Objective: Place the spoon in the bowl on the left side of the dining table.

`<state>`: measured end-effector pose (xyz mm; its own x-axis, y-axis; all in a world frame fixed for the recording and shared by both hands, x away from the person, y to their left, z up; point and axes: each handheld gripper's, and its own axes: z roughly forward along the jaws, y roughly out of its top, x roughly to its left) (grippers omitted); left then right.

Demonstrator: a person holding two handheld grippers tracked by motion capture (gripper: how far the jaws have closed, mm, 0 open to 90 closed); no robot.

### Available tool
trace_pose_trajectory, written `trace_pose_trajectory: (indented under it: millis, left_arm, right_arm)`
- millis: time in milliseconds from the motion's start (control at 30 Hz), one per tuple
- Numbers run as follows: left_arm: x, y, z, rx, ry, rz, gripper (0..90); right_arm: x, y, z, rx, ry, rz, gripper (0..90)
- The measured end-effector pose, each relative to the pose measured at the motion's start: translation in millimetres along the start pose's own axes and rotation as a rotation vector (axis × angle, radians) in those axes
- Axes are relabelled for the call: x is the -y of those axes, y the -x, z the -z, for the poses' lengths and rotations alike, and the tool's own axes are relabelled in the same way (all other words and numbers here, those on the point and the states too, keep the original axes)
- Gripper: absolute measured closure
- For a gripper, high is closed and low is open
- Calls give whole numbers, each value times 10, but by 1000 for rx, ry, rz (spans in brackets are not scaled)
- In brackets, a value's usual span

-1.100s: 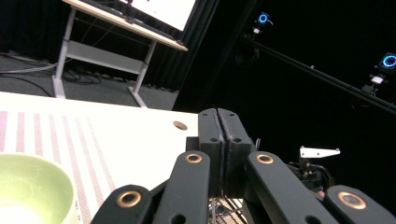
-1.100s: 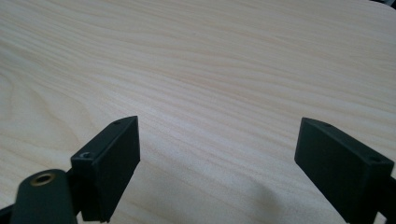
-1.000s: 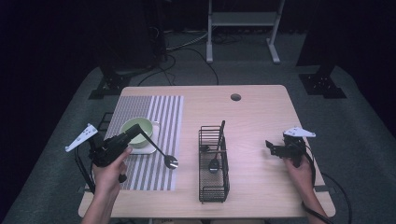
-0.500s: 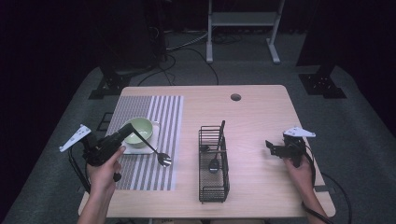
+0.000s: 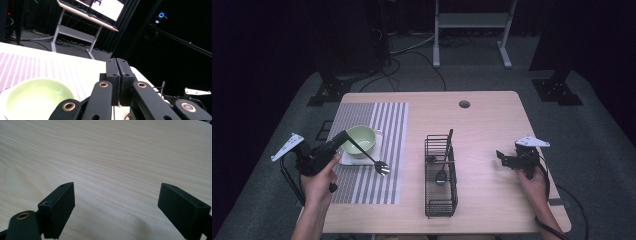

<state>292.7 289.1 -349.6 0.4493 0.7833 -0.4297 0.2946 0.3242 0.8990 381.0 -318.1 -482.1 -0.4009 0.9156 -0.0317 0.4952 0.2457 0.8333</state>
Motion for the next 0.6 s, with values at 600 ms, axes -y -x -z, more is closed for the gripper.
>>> trace_pose_trajectory:
  millis: [600]
  left_arm:
    - [-59, -178, 45, -65, 8, 12, 895]
  right_arm:
    - [0, -1, 0, 3, 0, 0, 131]
